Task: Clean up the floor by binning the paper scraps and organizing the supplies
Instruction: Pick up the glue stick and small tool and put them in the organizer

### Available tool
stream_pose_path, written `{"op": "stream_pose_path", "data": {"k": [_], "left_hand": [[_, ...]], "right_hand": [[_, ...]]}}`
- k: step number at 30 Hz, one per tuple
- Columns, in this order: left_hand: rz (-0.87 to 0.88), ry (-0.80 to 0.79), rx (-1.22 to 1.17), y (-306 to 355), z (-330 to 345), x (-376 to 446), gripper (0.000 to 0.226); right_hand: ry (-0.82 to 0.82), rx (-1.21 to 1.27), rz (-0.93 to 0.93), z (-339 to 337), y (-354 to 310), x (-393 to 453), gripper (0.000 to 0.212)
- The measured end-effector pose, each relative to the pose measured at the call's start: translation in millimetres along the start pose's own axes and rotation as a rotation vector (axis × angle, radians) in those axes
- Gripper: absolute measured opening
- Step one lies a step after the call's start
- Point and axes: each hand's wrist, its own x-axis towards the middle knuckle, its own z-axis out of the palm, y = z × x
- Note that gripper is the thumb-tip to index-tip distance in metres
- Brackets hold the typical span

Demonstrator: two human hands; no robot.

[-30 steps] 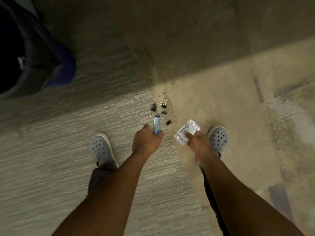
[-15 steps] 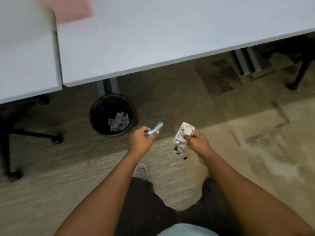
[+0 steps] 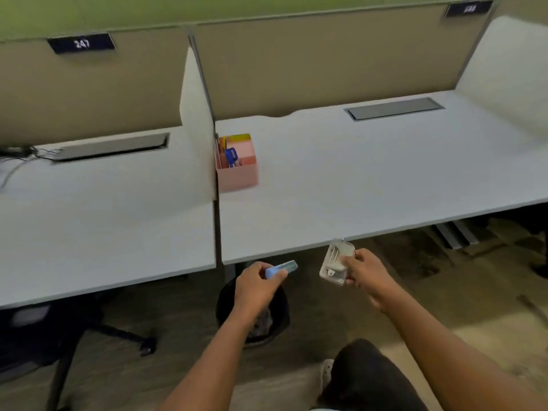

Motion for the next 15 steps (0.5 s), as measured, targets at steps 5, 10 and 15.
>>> {"op": "stream_pose_path", "data": {"k": [5,10,15], "left_hand": [[0.020,0.033,-0.101,28,-26,42,0.024],[0.025,0.106,-0.117,53,-52,99,0.019],[-0.015,0.195,-0.086,80,-73,168,0.020]], "right_hand": [[-0.075,0.040,-0.054,28,-55,40,0.012],[-0.137,-0.072,-0.093,59,-105,105,0.015],[-0.211,-0.149,-0.133,94,-167,191,0.023]]}}
